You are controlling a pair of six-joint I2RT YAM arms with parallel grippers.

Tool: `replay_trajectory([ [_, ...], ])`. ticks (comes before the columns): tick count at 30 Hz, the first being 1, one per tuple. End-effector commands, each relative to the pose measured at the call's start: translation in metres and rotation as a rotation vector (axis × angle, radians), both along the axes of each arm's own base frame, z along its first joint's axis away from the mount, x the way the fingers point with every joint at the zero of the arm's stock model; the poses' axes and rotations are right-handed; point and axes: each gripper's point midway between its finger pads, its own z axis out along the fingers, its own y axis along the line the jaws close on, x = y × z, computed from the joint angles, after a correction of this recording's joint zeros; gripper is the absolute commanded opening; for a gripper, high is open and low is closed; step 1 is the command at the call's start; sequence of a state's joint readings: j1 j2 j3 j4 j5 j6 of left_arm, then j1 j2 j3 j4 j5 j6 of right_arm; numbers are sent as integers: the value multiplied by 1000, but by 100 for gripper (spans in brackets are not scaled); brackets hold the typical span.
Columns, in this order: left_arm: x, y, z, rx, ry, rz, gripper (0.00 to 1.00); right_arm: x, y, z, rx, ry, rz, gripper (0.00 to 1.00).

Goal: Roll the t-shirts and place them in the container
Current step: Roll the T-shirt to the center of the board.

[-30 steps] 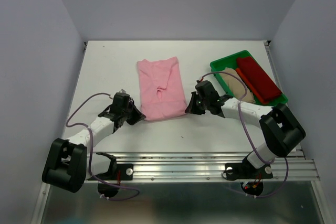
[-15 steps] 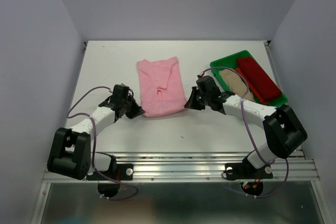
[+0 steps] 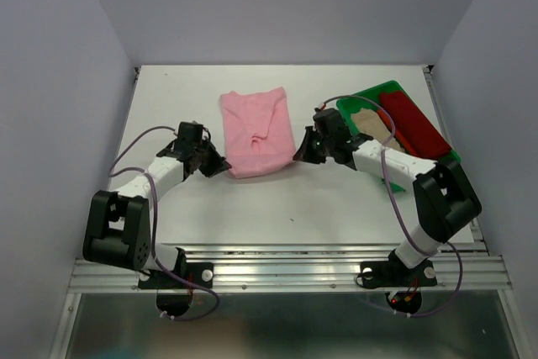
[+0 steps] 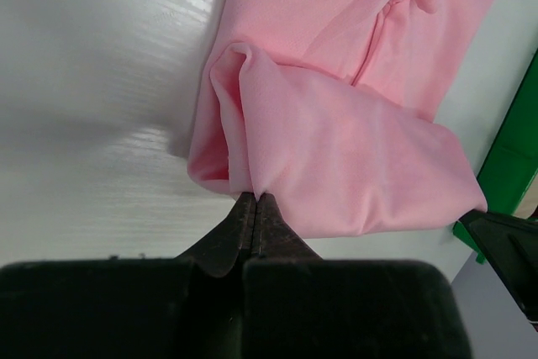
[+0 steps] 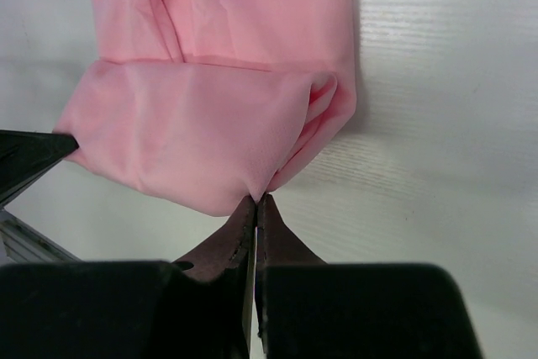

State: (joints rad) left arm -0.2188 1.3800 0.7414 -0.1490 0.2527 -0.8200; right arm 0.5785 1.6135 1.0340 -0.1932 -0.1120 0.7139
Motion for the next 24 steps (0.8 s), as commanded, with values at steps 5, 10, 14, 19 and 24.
replay_trajectory([
  [5,27,-2,23,-12,-51,-22,0,33,6,28,33,-75,6,3],
  [10,37,-2,27,-24,-55,-25,0,45,9,28,37,-76,3,3],
  [14,44,-3,27,-37,-45,-32,0,56,11,33,46,-89,-2,2],
  [19,56,-3,31,-47,-53,-26,0,67,14,35,55,-92,-5,3],
  [24,66,-8,30,-74,-42,-40,0,80,15,31,67,-76,-18,2],
])
